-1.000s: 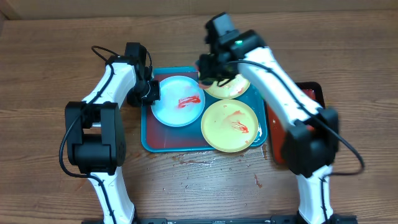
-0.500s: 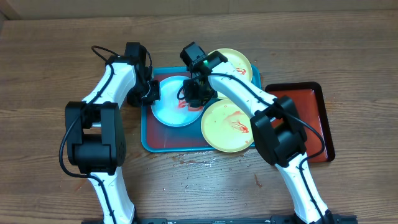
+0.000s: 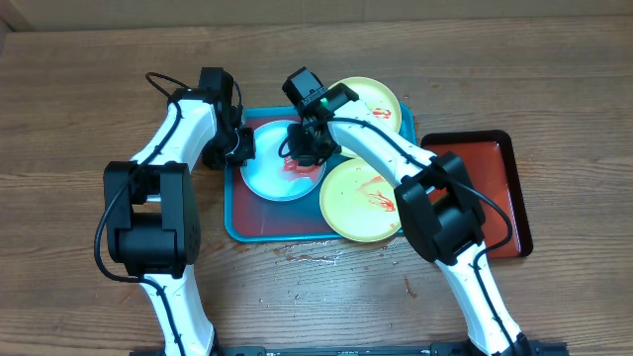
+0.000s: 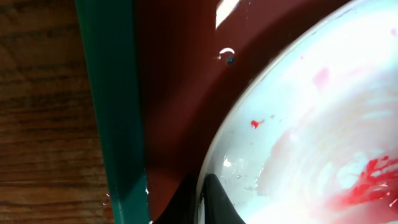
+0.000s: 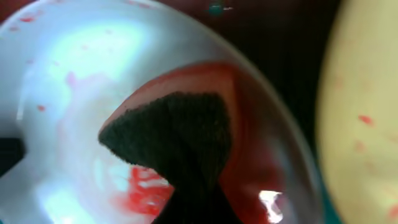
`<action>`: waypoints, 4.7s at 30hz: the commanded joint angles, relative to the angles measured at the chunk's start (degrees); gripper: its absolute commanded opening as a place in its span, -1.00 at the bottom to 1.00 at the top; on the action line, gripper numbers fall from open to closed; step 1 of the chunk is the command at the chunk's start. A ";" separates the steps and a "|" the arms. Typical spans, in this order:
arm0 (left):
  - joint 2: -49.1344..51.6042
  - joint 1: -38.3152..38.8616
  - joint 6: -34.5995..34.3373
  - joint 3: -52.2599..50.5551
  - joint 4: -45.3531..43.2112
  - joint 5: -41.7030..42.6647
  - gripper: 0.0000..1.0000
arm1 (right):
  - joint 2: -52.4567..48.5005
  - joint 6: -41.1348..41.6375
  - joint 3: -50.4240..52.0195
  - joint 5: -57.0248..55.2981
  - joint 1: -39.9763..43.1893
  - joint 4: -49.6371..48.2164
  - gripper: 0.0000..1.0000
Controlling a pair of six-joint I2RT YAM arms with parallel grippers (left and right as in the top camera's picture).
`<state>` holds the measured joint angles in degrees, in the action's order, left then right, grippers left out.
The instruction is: Clean dirty plates on tray and stack at the side
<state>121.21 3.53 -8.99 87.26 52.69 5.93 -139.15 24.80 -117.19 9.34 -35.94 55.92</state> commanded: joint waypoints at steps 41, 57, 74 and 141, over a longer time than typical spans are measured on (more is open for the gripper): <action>2.12 0.61 0.28 0.00 -0.26 -1.42 -0.91 | -8.41 -6.43 -8.72 9.11 -2.19 1.84 -0.93; 2.12 0.61 0.26 0.00 -0.26 -1.42 -0.92 | -7.39 -11.37 -9.33 7.89 -0.26 16.00 -0.92; 2.12 0.61 0.28 0.00 -0.17 -1.44 -0.91 | -6.25 3.78 -9.20 -22.71 -1.55 5.95 -0.93; -25.83 22.67 -2.60 2.86 4.50 -58.47 -0.92 | 33.51 -3.85 -14.14 -6.73 29.83 31.19 -0.92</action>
<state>94.89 22.70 -7.57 89.21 57.28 -37.39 -106.87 20.95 -130.06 2.17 -6.72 87.22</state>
